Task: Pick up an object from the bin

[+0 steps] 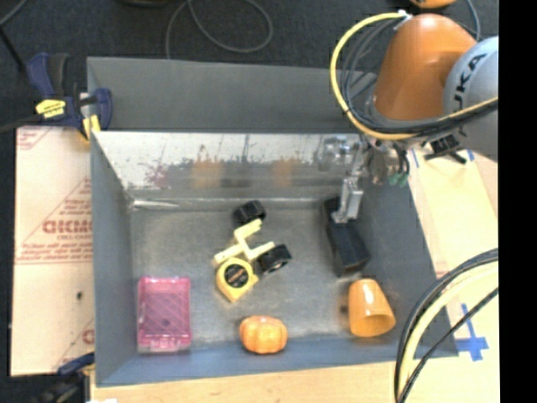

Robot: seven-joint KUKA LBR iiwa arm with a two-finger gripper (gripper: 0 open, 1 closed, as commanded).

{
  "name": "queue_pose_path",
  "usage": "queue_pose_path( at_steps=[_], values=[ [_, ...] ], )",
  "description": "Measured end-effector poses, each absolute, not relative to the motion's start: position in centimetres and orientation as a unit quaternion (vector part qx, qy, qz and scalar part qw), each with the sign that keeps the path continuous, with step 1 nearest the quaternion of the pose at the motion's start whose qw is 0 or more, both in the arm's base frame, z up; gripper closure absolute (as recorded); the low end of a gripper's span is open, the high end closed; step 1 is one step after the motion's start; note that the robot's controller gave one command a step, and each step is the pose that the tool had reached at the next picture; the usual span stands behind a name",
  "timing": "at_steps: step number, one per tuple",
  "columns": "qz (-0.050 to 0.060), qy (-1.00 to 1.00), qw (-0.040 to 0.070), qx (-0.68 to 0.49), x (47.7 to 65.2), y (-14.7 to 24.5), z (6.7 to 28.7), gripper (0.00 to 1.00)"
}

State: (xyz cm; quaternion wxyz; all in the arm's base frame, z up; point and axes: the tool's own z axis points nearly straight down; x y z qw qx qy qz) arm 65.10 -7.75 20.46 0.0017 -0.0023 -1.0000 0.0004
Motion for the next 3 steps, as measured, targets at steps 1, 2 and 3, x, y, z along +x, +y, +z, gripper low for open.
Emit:
queue_pose_path(
  at_steps=[1, 2, 3],
  values=[
    [0.001, -1.000, -0.003, -0.002, 65.2, -7.7, 21.0, 0.00],
    [0.001, -0.998, -0.003, 0.069, 64.2, -6.3, 17.5, 0.00],
    [0.002, -0.973, -0.003, 0.231, 61.2, -3.2, 15.1, 0.00]
  ],
)
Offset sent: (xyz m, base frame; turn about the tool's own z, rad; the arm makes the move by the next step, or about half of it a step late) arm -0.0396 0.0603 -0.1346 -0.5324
